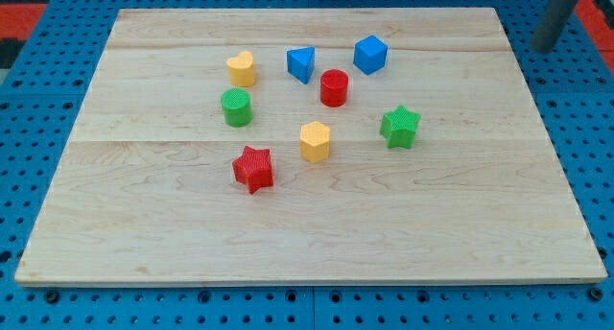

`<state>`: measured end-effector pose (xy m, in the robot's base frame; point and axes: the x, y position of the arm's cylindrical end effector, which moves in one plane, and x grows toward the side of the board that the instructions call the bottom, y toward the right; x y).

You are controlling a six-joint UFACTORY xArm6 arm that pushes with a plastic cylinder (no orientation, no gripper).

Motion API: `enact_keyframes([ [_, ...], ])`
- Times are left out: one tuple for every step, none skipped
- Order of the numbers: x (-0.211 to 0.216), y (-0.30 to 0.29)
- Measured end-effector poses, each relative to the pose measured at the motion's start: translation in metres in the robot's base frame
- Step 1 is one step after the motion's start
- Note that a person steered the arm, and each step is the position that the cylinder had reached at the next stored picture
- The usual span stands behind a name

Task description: Point your arm at the green star

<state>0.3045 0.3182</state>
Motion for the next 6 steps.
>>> enact_keyframes([
  [0.05, -0.032],
  [0.088, -0.071],
  [0.133, -0.107],
  [0.178, -0.142],
  [0.205, -0.176],
  [0.202, -0.202],
])
